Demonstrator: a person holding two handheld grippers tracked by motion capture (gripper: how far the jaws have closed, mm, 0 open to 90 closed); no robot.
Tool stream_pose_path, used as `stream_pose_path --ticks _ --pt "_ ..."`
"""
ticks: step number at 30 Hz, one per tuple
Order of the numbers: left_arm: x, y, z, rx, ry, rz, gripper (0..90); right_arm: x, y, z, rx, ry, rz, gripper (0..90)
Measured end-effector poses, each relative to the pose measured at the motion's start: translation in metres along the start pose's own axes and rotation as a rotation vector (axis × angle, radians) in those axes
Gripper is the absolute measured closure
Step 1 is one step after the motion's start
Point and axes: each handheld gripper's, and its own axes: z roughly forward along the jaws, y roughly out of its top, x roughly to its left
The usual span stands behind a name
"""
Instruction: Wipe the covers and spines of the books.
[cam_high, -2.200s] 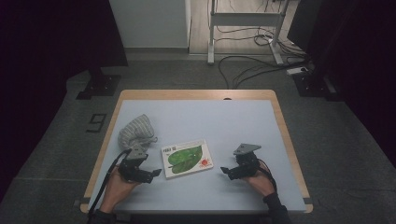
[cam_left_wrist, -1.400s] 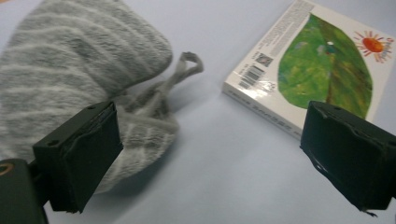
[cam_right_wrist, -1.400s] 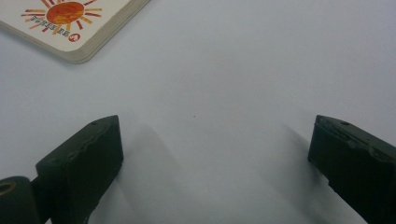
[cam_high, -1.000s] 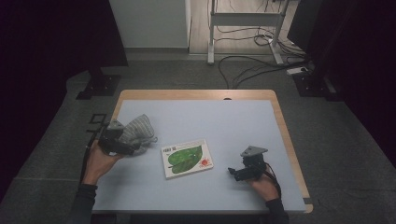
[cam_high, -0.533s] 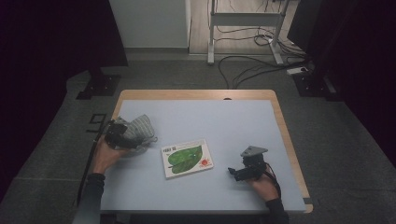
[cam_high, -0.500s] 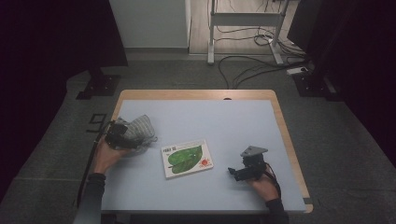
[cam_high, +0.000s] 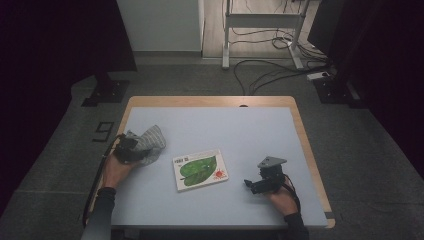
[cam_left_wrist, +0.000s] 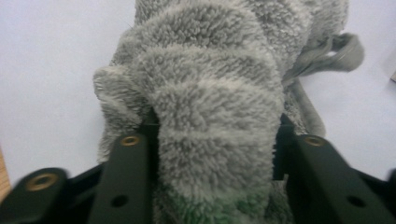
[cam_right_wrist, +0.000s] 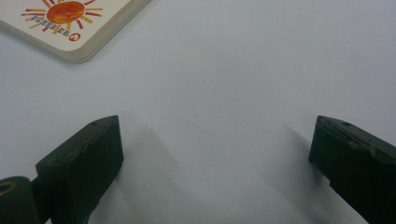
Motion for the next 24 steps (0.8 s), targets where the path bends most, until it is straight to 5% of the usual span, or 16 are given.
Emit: stream_pose_path --ticks 10,24 --pt "-0.002 0.008 -0.016 -0.022 -0.040 0.005 65.2 0.000 0.000 0.000 -0.001 -0.001 0.000 2.1" --pt "-0.029 0.030 -0.053 -0.102 -0.126 0.032 64.6 0.000 0.000 0.000 -0.001 -0.001 -0.001 2.1"
